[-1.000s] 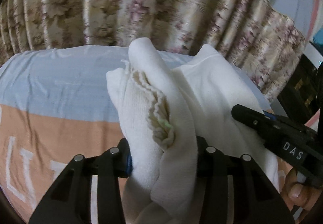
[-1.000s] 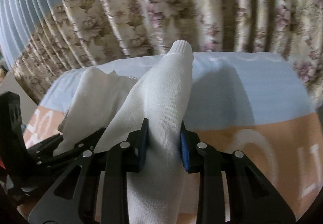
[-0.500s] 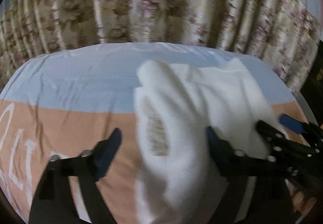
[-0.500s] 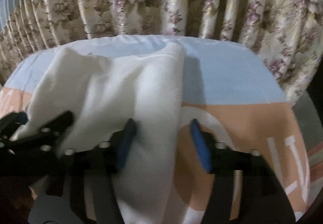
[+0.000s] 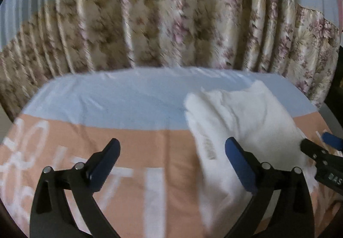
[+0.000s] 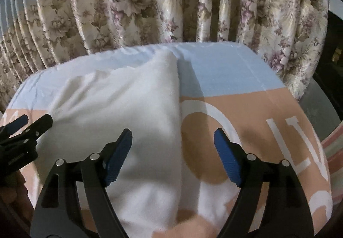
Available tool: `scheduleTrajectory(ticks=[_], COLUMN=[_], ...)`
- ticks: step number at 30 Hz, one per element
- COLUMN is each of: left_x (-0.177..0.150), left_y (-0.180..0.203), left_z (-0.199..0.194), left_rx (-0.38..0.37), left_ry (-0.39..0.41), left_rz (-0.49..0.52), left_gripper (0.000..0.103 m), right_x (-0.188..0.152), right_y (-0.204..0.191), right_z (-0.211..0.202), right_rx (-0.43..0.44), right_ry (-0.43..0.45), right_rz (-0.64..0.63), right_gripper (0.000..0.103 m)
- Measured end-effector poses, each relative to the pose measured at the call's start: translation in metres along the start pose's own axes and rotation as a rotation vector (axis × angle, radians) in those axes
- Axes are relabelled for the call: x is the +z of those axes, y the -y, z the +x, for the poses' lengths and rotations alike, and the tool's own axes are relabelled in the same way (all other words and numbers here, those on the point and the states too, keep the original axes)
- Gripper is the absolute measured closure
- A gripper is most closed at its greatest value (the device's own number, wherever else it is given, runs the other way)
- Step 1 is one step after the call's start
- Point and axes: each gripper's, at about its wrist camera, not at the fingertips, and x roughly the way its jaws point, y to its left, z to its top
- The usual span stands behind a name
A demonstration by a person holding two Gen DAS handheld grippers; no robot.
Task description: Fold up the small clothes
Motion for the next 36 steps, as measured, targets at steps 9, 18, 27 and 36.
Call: scheduleTrajectory(ticks=[9,18,27,36], left_x=[-0.024,-0.053,-0.062,-0.056], left_y=[-0.061,-0.096,-0.099,-0.108], left_z=[-0.087,-0.170,-0.216,-0.219], left_rx=[0.078,0.149,0.129,0.114], left_ry=[0.056,0.100,0.152,0.164], left_rz=[-0.079,-0.057,-0.051,-0.069], left_gripper=[0.004,0.002,0.002,0.002], right_x=[-0.024,-0.049,-0.063,-0.054], right_y=[-0.055,-0.100,-0.116,-0.117], right_z=[-0.079,-0.163,-0.216,-0.230], right_rx=[0.038,0.086,0.095,0.110], right_ry=[0.088,0.164,0.244,0.277], right_rz=[-0.020,-0.040,-0.070,-0.056], right_gripper=[0.007,0.003,0.003,0.003])
